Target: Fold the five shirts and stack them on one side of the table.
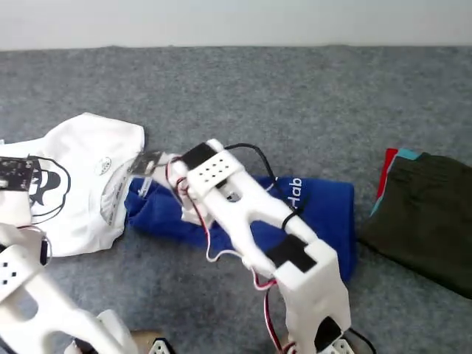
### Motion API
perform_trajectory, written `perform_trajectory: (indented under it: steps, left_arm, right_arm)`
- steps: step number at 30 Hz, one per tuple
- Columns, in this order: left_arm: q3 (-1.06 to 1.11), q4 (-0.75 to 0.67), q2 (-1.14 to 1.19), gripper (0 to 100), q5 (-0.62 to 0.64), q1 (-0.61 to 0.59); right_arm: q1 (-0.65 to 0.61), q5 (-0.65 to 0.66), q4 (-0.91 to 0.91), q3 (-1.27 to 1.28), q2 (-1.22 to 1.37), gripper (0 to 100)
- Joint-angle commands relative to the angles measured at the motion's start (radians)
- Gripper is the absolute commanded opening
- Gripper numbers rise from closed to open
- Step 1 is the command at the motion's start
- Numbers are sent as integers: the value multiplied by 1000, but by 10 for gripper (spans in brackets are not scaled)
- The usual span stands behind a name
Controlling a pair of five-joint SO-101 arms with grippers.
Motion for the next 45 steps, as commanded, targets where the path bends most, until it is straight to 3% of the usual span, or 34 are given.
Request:
perform_trajectory:
  steps: [1,8,14,19,22,27,31,39,45]
  left_arm:
    - [-15,12,-21,14,6,37]
    - [-13,23,-21,14,6,57]
    - [-10,17,-21,14,6,58]
    - [-8,17,-21,14,6,58]
    - [-8,17,-20,14,6,58]
    - [-8,17,-20,14,6,54]
    - [-8,21,-20,14,6,54]
    - [-13,18,-20,14,6,58]
    - [-12,17,-20,14,6,58]
  right_arm:
    - [82,-97,-13,-132,15,272]
    - [102,-130,162,-377,58,248]
    - [-47,-127,320,-493,61,5]
    - [-176,-126,358,-493,76,21]
    - [-191,-95,312,-491,145,9]
    - [-35,31,150,-522,303,9]
    - [101,49,74,-684,369,9]
    - [38,44,360,-954,387,9]
    - [-79,-20,377,-927,386,9]
